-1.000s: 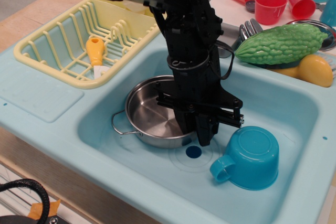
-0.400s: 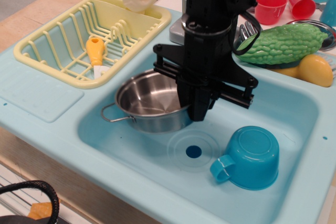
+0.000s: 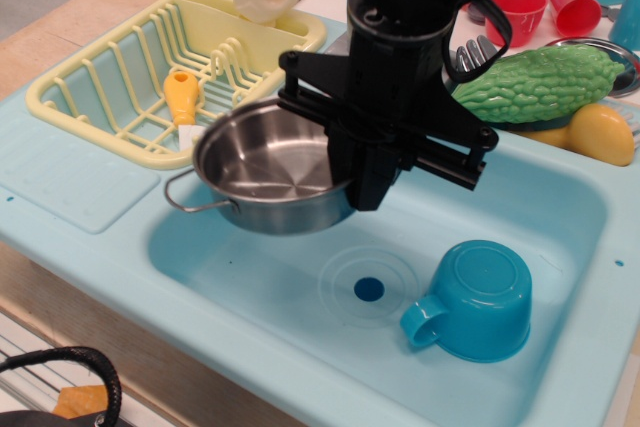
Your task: Put pot or pan from sink into drying rack
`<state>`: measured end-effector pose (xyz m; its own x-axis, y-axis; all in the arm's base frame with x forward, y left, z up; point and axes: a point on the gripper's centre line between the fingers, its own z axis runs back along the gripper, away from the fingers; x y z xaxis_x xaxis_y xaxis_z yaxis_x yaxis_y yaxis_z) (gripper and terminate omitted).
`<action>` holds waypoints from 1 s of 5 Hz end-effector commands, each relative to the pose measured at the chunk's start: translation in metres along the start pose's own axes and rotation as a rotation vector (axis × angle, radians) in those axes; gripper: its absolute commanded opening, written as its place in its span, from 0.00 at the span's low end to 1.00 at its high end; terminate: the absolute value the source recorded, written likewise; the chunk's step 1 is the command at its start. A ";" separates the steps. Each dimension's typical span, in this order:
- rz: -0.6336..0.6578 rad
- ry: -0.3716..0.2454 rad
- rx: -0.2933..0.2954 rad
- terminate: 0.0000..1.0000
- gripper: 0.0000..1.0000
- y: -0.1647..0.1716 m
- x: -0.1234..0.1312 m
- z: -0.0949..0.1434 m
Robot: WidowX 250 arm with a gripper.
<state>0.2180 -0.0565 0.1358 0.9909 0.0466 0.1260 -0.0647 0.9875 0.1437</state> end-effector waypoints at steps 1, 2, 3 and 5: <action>0.015 -0.077 0.026 0.00 0.00 0.012 0.016 0.023; 0.029 -0.112 0.045 0.00 0.00 0.028 0.025 0.026; 0.030 -0.133 0.057 0.00 0.00 0.052 0.033 0.029; 0.007 -0.142 0.006 0.00 0.00 0.090 0.041 0.003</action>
<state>0.2530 0.0386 0.1503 0.9668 0.0224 0.2544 -0.0581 0.9893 0.1338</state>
